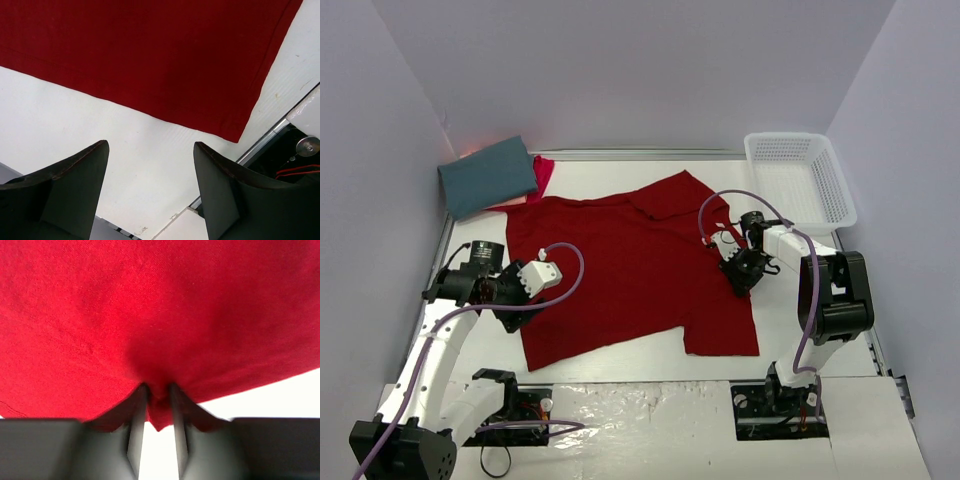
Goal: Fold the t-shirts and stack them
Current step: Flatten out the tshirt
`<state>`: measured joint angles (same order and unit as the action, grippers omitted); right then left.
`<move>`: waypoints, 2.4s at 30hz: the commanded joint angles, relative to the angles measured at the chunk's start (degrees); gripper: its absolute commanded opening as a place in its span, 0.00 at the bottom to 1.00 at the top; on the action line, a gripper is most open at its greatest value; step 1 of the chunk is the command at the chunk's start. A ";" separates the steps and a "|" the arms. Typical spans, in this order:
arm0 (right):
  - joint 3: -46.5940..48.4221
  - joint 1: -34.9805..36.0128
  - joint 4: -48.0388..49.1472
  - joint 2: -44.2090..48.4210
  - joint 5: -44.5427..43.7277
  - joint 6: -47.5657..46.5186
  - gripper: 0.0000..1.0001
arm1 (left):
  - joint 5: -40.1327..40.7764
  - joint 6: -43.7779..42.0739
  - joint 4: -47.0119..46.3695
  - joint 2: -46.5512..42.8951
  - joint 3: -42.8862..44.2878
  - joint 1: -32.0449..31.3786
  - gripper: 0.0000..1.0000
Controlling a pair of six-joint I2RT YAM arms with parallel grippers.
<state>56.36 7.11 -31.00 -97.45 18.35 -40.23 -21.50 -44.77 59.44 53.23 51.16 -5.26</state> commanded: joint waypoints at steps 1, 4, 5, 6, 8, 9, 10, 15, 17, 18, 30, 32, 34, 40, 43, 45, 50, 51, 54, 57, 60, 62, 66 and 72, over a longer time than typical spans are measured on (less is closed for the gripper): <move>-1.25 -0.17 -2.48 -2.04 -0.07 0.32 0.15 | 0.05 -0.14 2.26 -0.32 -0.53 -1.24 0.67; -0.90 -0.17 -2.57 -2.39 -0.15 0.59 0.08 | 0.14 0.30 2.78 -0.50 -1.06 -2.91 0.67; -0.73 -0.26 -2.48 -2.48 -0.24 0.76 0.04 | 0.49 0.39 2.53 -0.59 -1.15 -3.18 0.67; -0.64 -0.26 -2.48 -2.48 -0.16 0.76 0.02 | 0.75 0.48 2.61 -0.67 -1.06 -3.44 0.67; -0.46 -0.17 -2.48 -2.48 0.02 1.03 0.00 | 1.28 -0.14 3.31 -0.59 -0.88 -4.23 0.67; -0.20 -0.17 -2.57 -2.48 0.11 1.12 0.00 | 1.80 -0.66 3.84 -0.59 -0.88 -5.45 0.67; -0.11 -0.26 -2.57 -2.48 0.20 1.20 0.00 | 2.77 -0.75 3.93 -0.50 -0.97 -6.08 0.67; 1.12 -0.17 -2.57 -3.27 -0.33 2.34 0.00 | 6.72 -1.37 4.28 4.23 -1.41 -11.00 0.68; 1.39 -0.17 -2.57 -3.27 -0.33 2.52 0.00 | 7.43 -1.72 4.89 6.95 -1.58 -12.67 0.68; 1.56 -0.17 -2.57 -3.36 -0.33 2.87 0.00 | 7.69 -1.72 5.16 7.67 -1.67 -13.28 0.68; 2.70 -0.17 -2.40 -4.15 -0.59 4.46 0.00 | 11.74 4.69 -0.20 17.85 -2.03 -24.44 0.68; 2.88 -0.26 -2.39 -4.24 -0.68 4.63 0.00 | 10.96 7.50 0.24 19.97 -0.89 -27.78 0.67; 2.88 -0.26 -2.31 -4.59 -0.95 4.81 0.00 | 13.04 9.60 -0.98 22.08 -1.32 -30.06 0.67; 2.88 -0.26 -1.95 -5.12 -1.47 4.72 0.00 | 18.60 11.46 -2.93 26.83 -1.85 -34.90 0.65; 2.97 -0.35 -1.78 -5.29 -1.74 4.72 0.00 | 16.75 12.16 -2.40 29.03 -0.89 -35.87 0.64; 2.97 -0.43 -1.69 -5.47 -2.09 4.54 0.00 | 16.57 12.43 -2.14 30.87 -0.44 -36.40 0.61; 3.23 -0.70 -1.52 -6.08 -2.79 4.28 0.00 | 16.84 12.95 -0.82 34.30 0.70 -37.89 0.52; 3.41 -0.70 -1.52 -6.00 -2.79 4.28 0.00 | 16.58 13.13 -0.38 34.65 1.13 -38.16 0.52; 3.23 -0.70 -1.34 -6.17 -3.14 4.28 0.00 | 15.52 13.66 0.85 35.71 2.28 -39.04 0.52; 3.49 -0.79 -1.25 -6.44 -3.58 4.11 0.00 | 16.30 14.54 0.77 37.29 2.37 -40.70 0.50; 3.58 -0.79 -1.16 -6.35 -3.85 4.10 0.00 | 17.80 15.50 0.15 39.92 2.20 -41.85 0.46; 3.58 -0.79 -1.16 -6.09 -4.02 4.10 0.00 | 18.77 16.21 -0.64 42.20 2.11 -42.38 0.45; 3.41 -1.14 -0.99 -5.91 -4.29 3.93 0.00 | 19.65 16.82 -1.96 44.23 1.67 -43.08 0.41; 3.41 -1.31 -0.81 -5.91 -4.55 3.93 0.00 | 20.97 17.88 -2.57 44.85 1.49 -43.87 0.26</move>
<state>60.07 6.68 -33.36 -101.14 16.84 -35.57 -1.23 -28.08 56.77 97.60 52.40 -48.64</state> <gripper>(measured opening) 0.012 0.277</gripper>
